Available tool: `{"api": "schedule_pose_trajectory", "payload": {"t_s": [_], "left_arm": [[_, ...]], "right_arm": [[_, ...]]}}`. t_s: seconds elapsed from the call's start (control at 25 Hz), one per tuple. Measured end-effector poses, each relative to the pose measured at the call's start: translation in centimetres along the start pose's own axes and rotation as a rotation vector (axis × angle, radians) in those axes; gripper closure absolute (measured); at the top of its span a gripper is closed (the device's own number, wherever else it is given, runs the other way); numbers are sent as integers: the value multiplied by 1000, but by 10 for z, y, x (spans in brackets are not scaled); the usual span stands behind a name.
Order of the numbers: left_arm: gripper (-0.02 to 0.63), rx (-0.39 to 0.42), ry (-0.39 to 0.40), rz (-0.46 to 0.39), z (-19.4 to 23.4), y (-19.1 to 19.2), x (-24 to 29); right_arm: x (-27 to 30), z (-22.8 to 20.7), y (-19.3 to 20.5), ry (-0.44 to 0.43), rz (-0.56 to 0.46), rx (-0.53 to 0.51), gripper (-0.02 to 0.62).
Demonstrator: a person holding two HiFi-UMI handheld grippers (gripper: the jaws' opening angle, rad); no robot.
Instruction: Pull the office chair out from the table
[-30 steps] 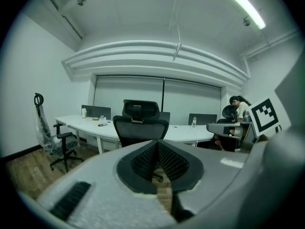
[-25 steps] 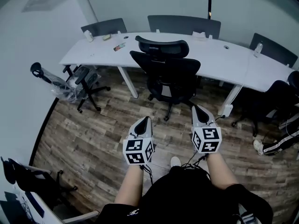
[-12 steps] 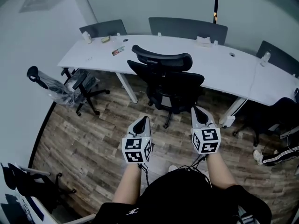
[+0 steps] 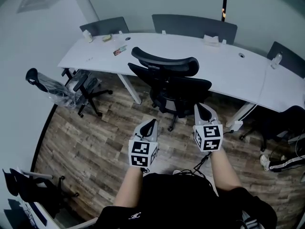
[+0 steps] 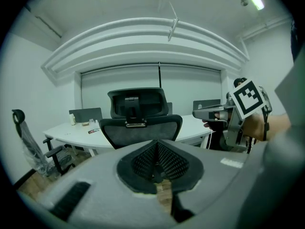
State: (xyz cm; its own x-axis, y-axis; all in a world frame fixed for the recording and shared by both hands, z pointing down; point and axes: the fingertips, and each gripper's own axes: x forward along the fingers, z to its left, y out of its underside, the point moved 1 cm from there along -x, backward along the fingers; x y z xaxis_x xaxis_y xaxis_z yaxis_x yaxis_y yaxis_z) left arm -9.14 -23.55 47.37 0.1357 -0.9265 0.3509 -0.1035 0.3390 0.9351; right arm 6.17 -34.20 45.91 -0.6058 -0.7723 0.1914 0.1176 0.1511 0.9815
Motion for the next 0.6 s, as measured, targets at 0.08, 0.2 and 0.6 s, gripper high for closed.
{"api": "schedule_pose_trajectory", "payload": {"t_s": [0.08, 0.2, 0.6], "left_arm": [[597, 10, 14, 12, 5, 7, 8], [597, 39, 21, 7, 16, 8, 21], [598, 169, 104, -18, 79, -13, 69]], "right_arm": [[8, 1, 3, 23, 11, -34, 584], [20, 1, 7, 48, 27, -69, 584], [73, -3, 9, 128, 119, -144, 539]]}}
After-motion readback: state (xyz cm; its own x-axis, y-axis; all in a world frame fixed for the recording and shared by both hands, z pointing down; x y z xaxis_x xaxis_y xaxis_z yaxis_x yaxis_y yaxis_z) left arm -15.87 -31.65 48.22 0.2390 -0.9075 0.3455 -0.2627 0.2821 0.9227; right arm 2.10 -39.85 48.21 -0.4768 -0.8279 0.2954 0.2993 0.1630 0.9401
